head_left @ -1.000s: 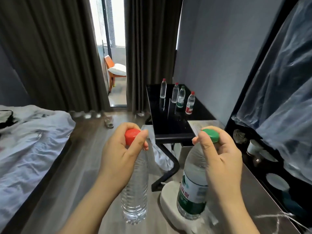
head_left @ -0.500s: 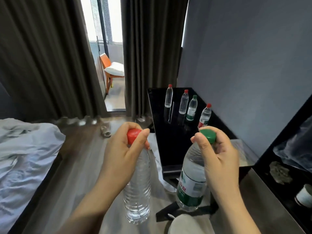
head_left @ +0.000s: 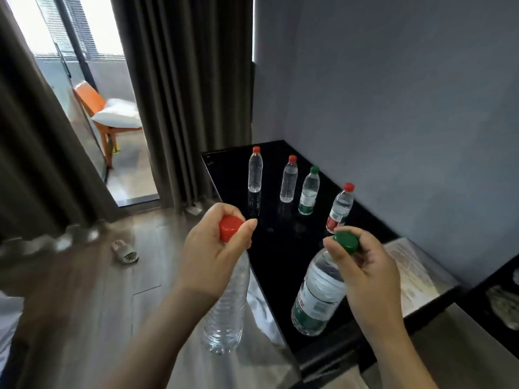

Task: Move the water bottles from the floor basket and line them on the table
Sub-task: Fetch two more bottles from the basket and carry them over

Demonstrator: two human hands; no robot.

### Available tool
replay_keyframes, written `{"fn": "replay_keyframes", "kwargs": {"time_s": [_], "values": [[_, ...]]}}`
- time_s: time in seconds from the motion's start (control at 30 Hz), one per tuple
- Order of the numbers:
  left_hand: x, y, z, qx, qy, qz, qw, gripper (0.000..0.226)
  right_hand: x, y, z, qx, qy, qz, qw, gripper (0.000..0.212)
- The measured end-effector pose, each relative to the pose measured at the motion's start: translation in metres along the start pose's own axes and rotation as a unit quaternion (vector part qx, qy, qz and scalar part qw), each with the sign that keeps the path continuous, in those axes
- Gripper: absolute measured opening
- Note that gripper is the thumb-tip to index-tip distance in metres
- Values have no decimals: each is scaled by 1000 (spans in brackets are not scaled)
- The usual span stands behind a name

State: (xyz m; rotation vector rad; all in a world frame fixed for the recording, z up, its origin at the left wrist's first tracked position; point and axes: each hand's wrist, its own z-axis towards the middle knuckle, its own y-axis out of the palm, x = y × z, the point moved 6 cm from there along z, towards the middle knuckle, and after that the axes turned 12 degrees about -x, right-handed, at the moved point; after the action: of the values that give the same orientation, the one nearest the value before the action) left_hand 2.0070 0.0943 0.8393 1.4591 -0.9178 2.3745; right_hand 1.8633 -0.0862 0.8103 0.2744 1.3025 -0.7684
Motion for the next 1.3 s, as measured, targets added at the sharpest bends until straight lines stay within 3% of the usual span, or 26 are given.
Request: {"fn": "replay_keyframes", "kwargs": {"time_s": [0.53,0.73,1.07,1.3], "values": [[-156,25,257,-59,-50,10,997,17,126,58,232,-7,98,-37,994,20],[-223,54,335,-88,-74,-5,993,16,173,72,287,9,157,-91,983,19],[-303,107,462,-209,-67,-26,975,16,219,102,354,70,243,-148,956,17],[-349,131,491,-244,-55,-26,968,16,242,119,393,106,271,-164,943,20]]}}
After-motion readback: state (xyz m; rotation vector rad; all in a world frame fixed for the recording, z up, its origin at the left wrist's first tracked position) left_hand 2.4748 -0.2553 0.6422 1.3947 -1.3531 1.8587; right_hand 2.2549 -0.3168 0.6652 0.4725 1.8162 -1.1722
